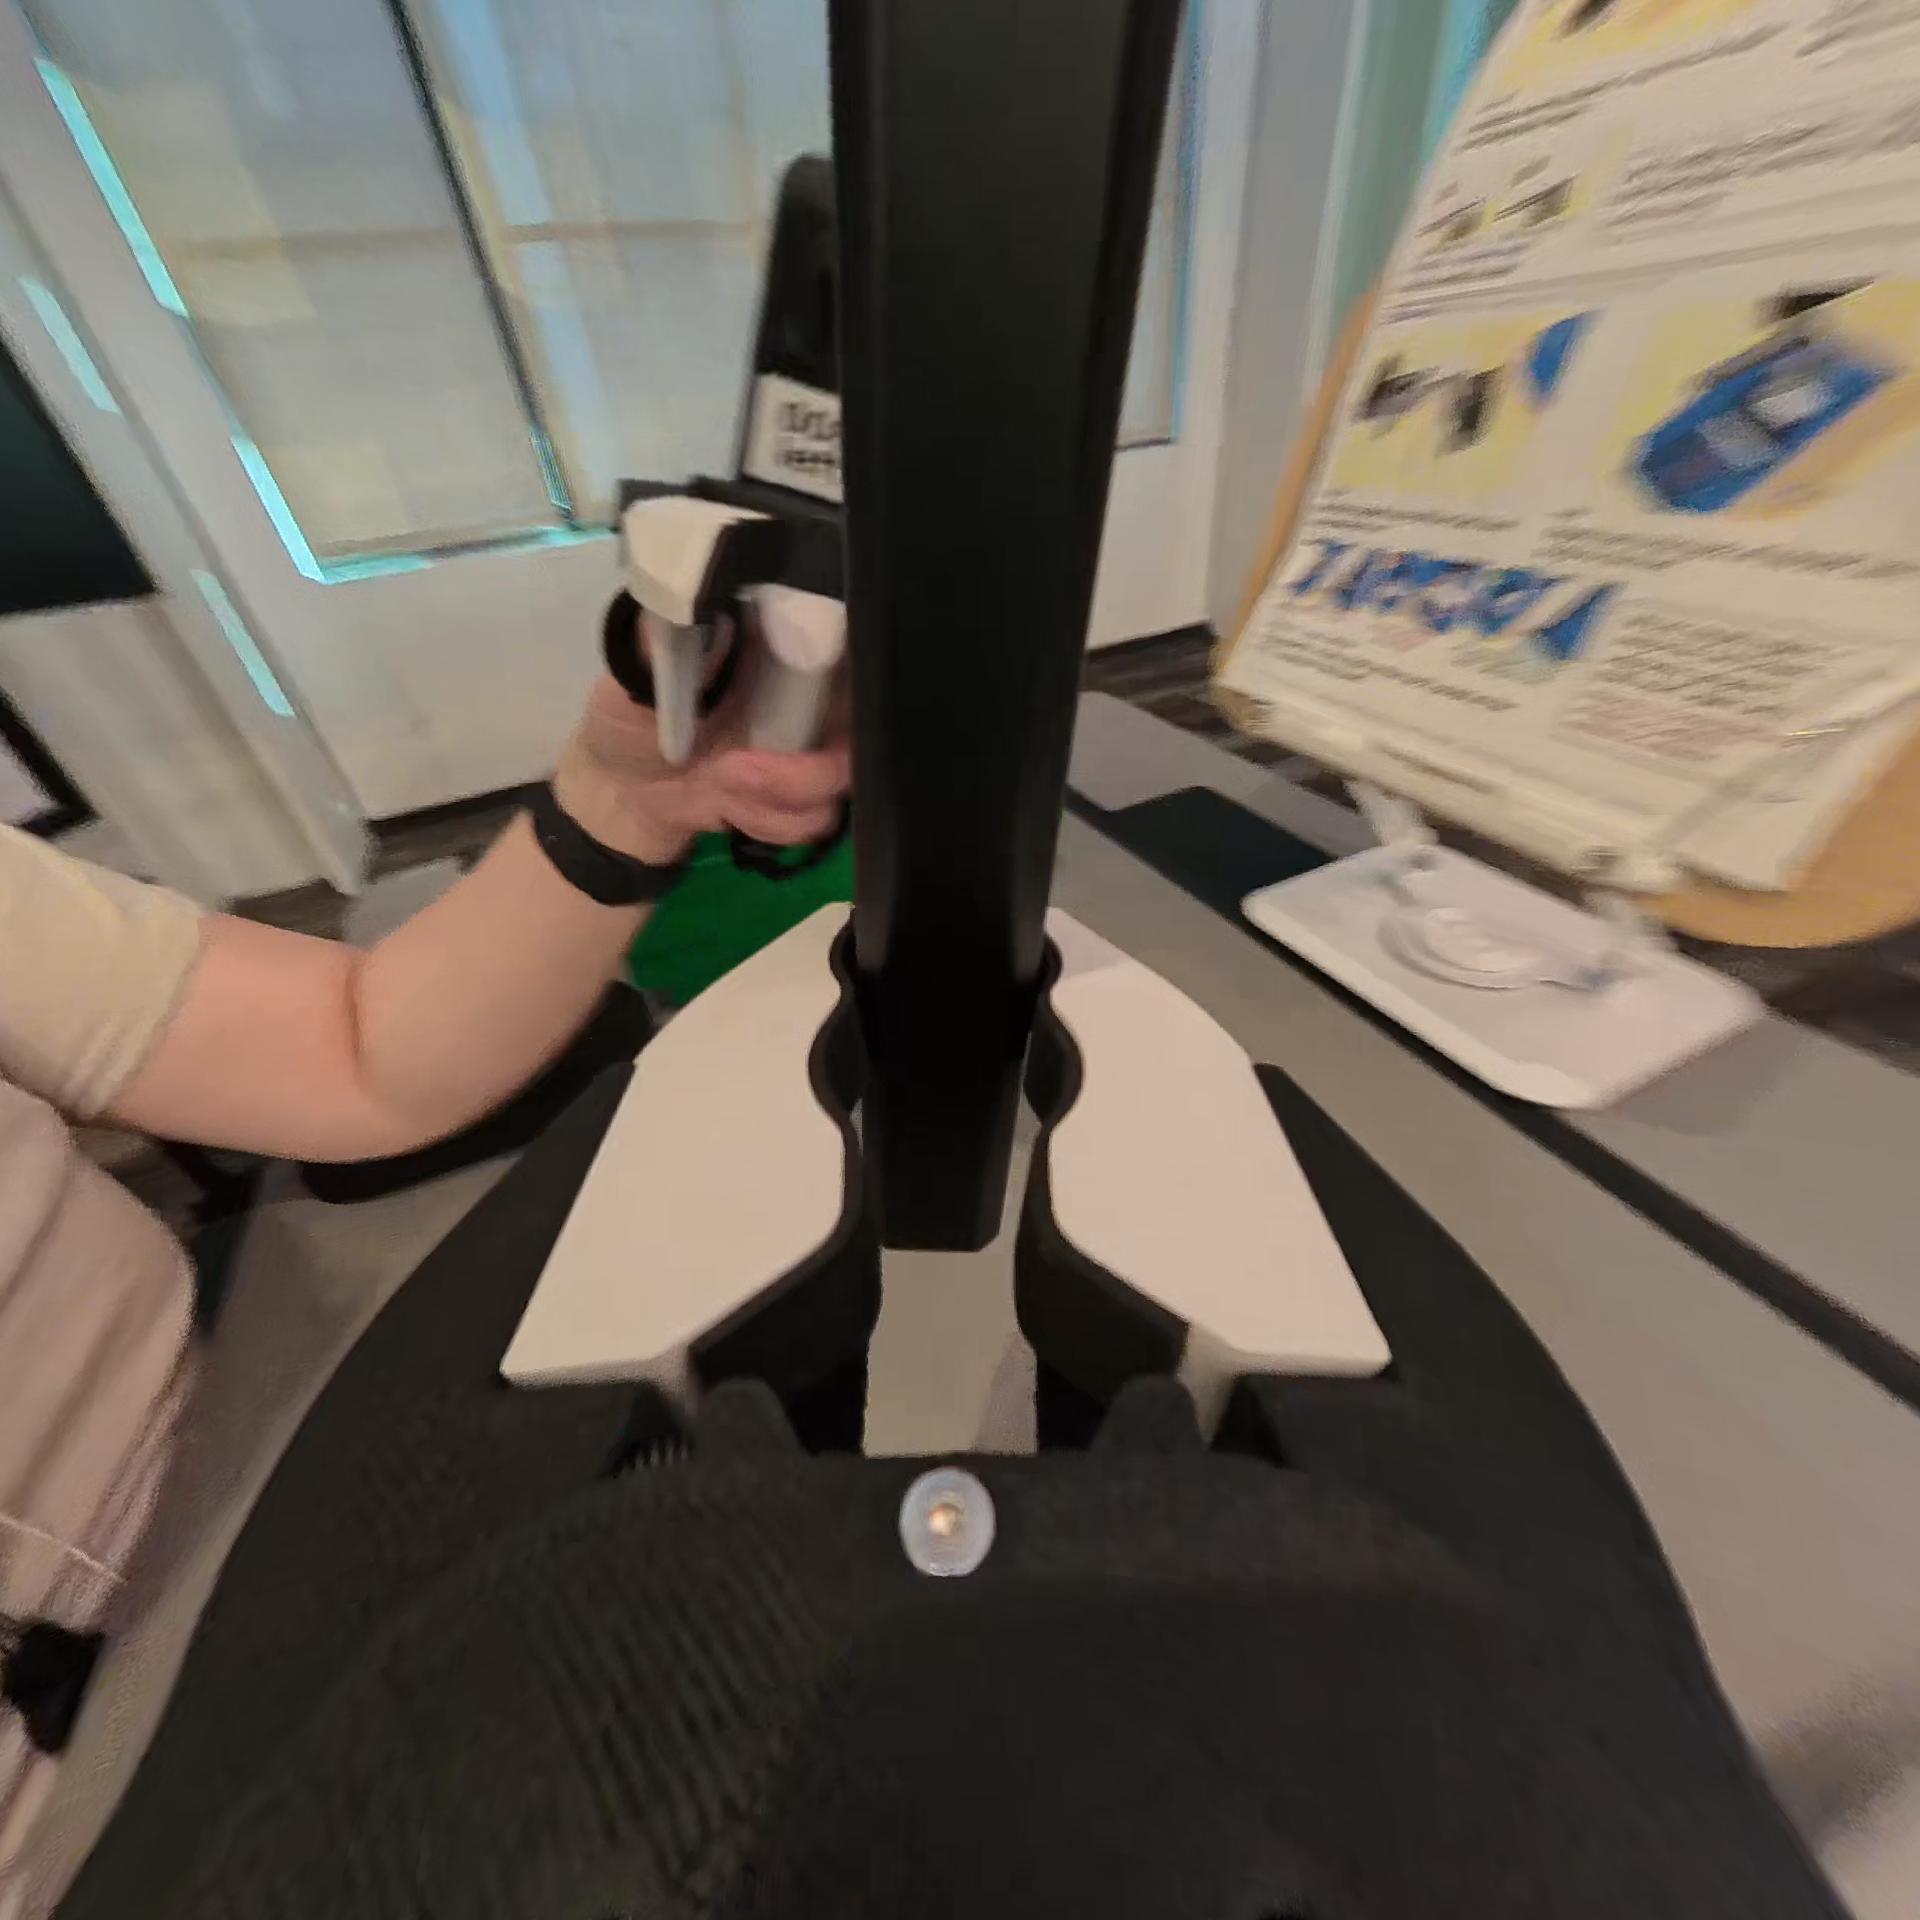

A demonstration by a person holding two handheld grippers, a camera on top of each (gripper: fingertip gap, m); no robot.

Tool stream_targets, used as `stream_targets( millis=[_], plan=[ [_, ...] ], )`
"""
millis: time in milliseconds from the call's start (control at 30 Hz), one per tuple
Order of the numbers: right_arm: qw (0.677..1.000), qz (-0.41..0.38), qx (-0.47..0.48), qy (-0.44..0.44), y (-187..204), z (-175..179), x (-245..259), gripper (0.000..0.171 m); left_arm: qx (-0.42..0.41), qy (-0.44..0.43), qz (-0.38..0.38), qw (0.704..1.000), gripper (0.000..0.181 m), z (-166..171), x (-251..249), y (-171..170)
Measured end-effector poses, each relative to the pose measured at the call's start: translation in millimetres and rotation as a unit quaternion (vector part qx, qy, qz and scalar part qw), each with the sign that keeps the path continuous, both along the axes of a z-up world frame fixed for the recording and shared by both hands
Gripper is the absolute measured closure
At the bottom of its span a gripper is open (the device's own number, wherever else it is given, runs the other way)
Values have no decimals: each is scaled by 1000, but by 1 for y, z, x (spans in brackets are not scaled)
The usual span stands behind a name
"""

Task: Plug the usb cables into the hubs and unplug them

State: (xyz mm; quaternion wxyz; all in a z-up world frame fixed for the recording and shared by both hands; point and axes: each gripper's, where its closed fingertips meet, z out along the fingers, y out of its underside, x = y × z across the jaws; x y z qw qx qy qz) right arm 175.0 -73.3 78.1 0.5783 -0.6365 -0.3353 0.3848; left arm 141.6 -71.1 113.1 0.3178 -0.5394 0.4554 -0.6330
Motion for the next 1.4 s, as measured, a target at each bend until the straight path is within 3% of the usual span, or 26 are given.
stream_targets(
  millis=[67,167,333,500,700,867,967,1067,1167,1267,1333,1400],
  plan=[
    [994,-68,25,-81,19,14,56,143,13,-6,42,999,120,7,-16,14],
    [940,-171,45,-291,58,9,155,143,21,-10,67,997,123,14,-32,24],
    [898,-98,-56,-426,84,-60,226,143,28,-8,82,996,126,17,-41,29],
    [808,-32,-168,-564,86,-149,282,142,42,-1,99,994,126,19,-44,30],
    [719,17,-236,-653,85,-189,303,142,64,18,114,991,127,19,-45,30],
    [732,-65,-222,-641,95,-170,308,137,81,59,200,975,117,29,-80,33],
    [801,-162,-165,-553,80,-125,313,138,109,137,357,918,113,30,-163,50],
    [834,-293,-183,-431,43,-93,343,114,105,269,540,791,113,4,-301,69],
    [846,-322,-302,-300,5,-119,359,105,19,397,615,681,106,-58,-429,66],
    [809,-289,-431,-275,-28,-169,358,111,-81,440,594,668,98,-123,-485,54],
    [775,-271,-480,-310,-41,-197,355,140,-126,442,569,682,101,-154,-492,51],
    [744,-282,-475,-377,-42,-214,360,157,-137,474,555,669,107,-183,-501,51]
  ],
)
